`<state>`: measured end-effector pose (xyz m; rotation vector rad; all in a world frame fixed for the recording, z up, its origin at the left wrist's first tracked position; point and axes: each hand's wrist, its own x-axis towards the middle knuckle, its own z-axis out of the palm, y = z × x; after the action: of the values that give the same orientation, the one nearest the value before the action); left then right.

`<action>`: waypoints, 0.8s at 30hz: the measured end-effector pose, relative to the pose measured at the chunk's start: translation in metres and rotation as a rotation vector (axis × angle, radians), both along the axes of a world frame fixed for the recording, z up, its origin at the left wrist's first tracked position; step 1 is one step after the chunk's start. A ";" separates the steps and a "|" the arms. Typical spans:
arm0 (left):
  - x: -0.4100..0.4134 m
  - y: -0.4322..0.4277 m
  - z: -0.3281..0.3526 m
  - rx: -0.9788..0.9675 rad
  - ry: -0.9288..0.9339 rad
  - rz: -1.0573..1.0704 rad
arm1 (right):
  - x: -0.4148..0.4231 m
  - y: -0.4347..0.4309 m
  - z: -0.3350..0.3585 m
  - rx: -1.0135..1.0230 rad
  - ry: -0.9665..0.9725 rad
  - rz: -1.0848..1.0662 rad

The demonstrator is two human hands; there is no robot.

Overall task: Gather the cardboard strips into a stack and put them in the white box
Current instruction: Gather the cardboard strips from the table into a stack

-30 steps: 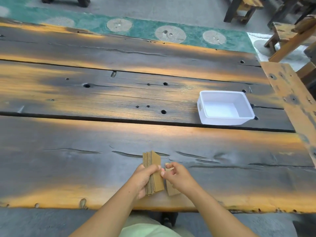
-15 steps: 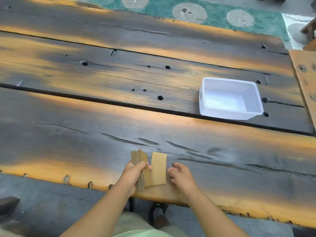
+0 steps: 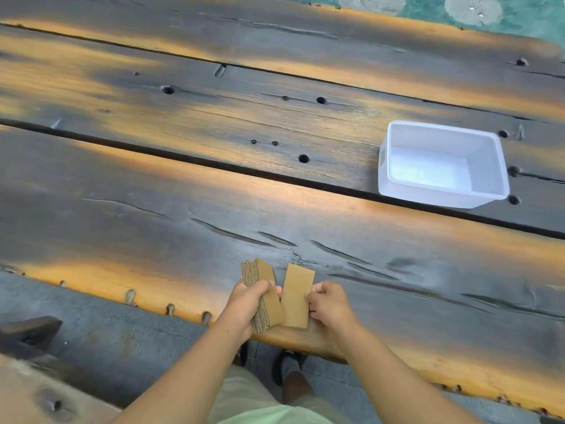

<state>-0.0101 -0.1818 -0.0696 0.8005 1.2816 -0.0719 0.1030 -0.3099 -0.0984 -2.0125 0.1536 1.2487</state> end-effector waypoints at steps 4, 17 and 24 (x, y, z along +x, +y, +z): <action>0.000 0.000 0.003 -0.019 -0.022 -0.043 | 0.008 -0.005 0.009 0.040 0.009 -0.033; 0.022 0.028 0.038 -0.046 -0.289 -0.156 | 0.028 0.007 0.098 0.396 0.190 -0.096; 0.025 0.054 0.067 -0.071 -0.380 -0.191 | 0.011 0.049 0.122 0.464 0.108 -0.179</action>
<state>0.0146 -0.1280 -0.0025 0.8282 0.8386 -0.1114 0.1137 -0.2611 0.0235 -1.5017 0.0832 1.1549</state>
